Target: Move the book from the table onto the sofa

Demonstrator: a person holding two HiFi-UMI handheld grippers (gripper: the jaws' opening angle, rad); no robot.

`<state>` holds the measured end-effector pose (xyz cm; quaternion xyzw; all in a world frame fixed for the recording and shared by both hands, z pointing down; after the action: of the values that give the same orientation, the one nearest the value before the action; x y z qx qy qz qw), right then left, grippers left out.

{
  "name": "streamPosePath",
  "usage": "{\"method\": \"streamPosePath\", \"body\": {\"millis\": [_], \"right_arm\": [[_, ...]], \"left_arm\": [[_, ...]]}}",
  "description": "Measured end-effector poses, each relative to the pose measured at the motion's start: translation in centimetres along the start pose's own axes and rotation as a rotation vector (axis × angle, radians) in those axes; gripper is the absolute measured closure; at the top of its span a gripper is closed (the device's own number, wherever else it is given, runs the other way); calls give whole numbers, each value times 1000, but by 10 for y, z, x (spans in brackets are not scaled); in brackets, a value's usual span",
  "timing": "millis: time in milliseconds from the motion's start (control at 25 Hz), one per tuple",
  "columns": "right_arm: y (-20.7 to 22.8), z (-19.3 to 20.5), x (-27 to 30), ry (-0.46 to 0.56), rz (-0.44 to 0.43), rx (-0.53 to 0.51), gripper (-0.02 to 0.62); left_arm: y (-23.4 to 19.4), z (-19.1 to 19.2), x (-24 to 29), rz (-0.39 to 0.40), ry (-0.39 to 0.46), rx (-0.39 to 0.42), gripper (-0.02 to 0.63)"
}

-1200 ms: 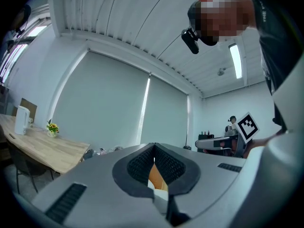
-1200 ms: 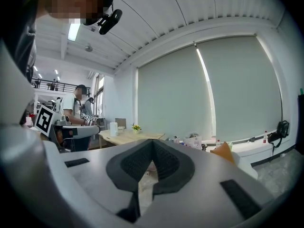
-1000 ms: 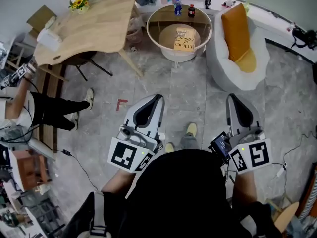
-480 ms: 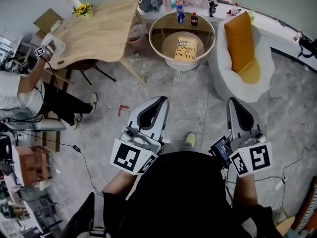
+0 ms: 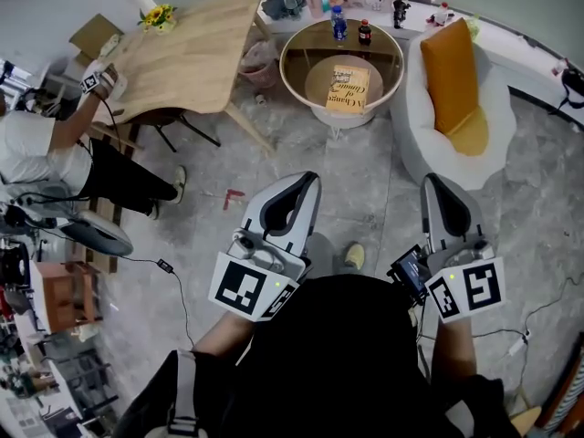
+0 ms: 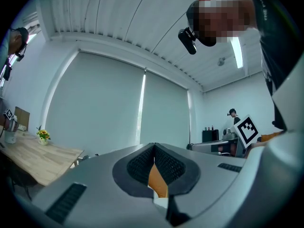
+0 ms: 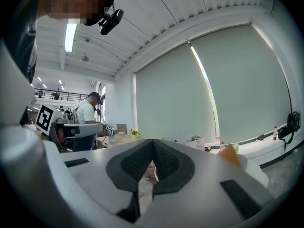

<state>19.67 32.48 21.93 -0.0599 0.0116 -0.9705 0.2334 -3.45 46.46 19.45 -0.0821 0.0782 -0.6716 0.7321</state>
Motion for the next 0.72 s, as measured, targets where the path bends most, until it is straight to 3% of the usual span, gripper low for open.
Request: {"method": "streamPosePath", "body": {"millis": [720], "right_arm": [[5,4,10,-22,7,38,586]], "left_arm": [[-6,6,12,6,-40,-25,592]]}}
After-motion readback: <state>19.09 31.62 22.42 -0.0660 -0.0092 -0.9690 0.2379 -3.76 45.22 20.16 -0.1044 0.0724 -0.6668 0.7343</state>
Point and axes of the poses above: the fingertips, and each gripper's own axes: x forward along the fingers, y to its right, z out of its underside, the point moved 10 cm from there along -x, backward along the fingers, and after that the axes turned 11 degrees about -x, right-handed, at the moved point
